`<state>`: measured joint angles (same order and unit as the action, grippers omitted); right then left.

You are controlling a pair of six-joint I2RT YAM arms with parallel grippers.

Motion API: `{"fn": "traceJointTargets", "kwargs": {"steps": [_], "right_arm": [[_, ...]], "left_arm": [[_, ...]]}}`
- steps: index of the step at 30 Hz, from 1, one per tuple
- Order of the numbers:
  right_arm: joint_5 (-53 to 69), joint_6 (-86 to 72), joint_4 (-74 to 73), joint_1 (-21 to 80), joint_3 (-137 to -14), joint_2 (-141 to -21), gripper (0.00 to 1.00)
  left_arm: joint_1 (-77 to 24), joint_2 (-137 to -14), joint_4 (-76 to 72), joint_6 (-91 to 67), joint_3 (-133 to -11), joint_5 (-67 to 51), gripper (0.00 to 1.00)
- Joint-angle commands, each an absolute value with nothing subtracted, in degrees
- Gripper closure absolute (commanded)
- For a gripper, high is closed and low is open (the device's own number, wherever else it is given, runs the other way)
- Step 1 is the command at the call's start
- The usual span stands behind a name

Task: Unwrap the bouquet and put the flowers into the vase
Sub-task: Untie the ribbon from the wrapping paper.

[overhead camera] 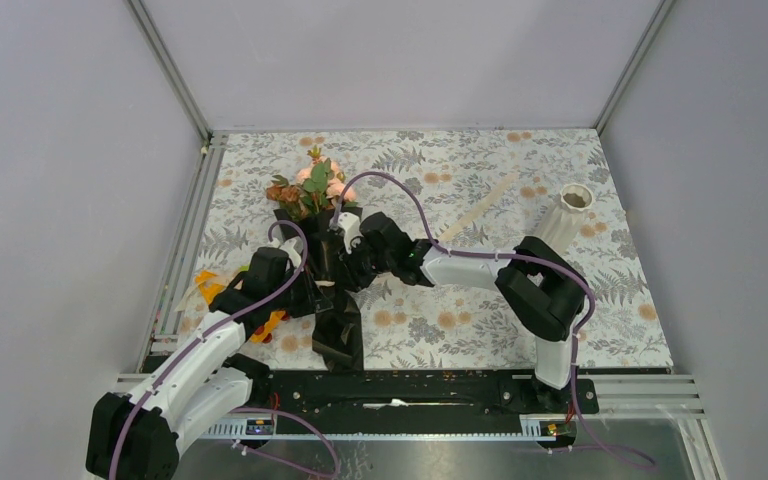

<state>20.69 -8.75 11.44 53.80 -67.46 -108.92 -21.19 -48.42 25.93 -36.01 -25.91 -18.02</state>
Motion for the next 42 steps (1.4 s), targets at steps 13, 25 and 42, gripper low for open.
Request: {"fn": "traceJointTargets", "kwargs": {"steps": [13,25,42], "right_arm": [[21.0,-2.8,10.4,54.7,-71.7,-111.1,0.72],[13.6,3.8,10.8,57.2,-69.8,-110.8,0.70],[2.4,2.5,18.1,59.0,-64.2,-106.7,0.92]], "left_arm": [[-20.9,-48.2,23.4,-35.8,-27.3,-20.3,1.00],[-20.9,-48.0,23.5,-35.7,-27.4,-19.9,1.00],[-20.7,-48.0,24.0,-35.9,-27.4,-19.3,1.00]]}}
